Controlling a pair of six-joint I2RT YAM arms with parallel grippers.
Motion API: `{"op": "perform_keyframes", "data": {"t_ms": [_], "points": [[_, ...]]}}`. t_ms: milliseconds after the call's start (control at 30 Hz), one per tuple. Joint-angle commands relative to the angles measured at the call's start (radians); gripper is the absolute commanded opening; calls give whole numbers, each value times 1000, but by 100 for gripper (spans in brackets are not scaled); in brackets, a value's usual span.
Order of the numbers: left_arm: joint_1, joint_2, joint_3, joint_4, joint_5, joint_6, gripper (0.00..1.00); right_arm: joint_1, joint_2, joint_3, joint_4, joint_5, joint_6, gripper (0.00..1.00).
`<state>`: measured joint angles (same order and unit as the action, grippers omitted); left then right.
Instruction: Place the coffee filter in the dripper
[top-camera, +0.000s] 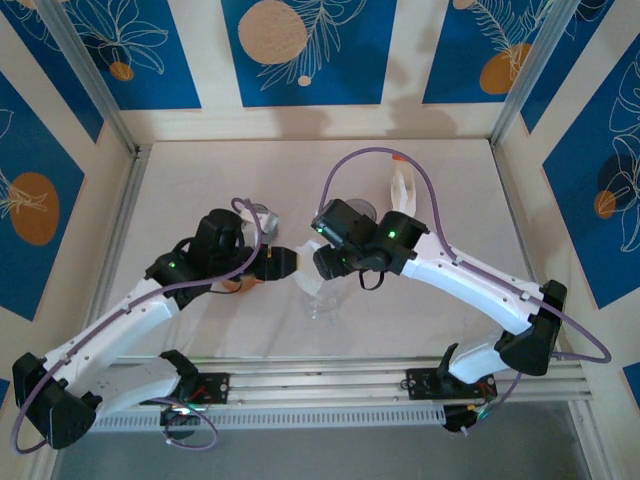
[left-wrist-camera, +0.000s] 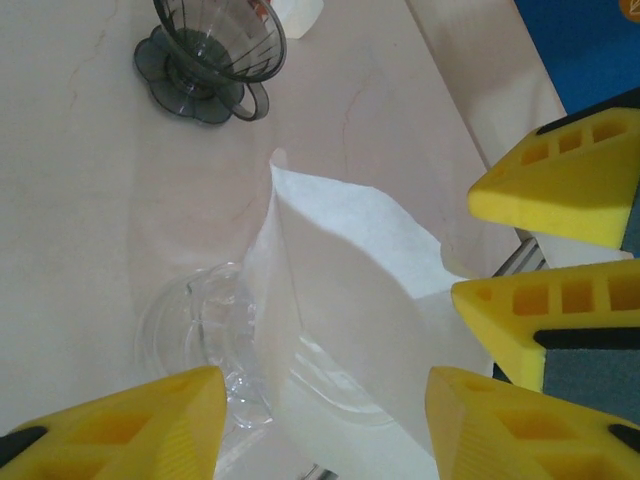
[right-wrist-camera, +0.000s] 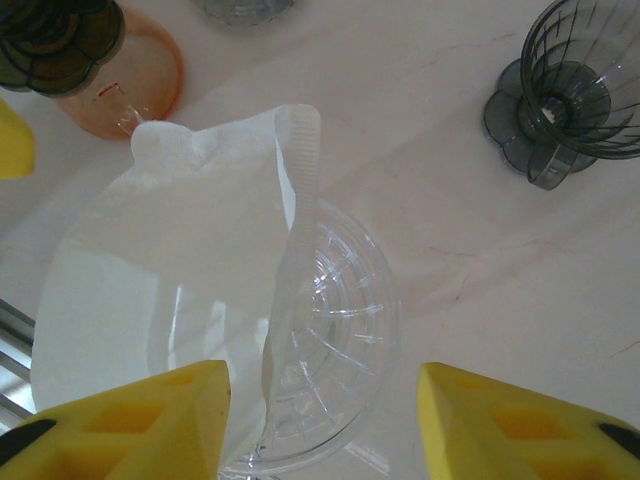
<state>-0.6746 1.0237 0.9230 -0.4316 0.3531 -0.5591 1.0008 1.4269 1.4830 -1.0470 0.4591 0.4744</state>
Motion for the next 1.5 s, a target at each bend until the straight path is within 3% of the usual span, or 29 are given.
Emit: {"op": "perform_keyframes", "data": {"t_ms": [0, 133, 400, 633, 1033, 1200, 1333, 1467], "points": [[-11, -6, 28, -47, -23, 35, 54, -2, -17, -5, 23, -33, 27, 52], [-12, -2, 24, -51, -12, 43, 52, -6, -32, -28, 50, -51, 26, 50], [-12, 24, -1, -12, 12, 25, 46, -12, -5, -34, 21, -27, 21, 17], [-11, 57, -24, 30, 38, 7, 42, -9, 2, -56, -3, 29, 14, 6], [-11, 98, -65, 71, 52, -7, 39, -8, 17, -122, 22, 64, 12, 5], [-12, 99, -69, 60, 46, -1, 44, -8, 21, -137, 24, 61, 20, 8], [-12, 92, -70, 47, 37, 3, 50, -6, 10, -138, 24, 63, 30, 17], [-13, 89, -64, 36, 38, 4, 54, -3, -16, -118, 16, 84, 38, 35]]}}
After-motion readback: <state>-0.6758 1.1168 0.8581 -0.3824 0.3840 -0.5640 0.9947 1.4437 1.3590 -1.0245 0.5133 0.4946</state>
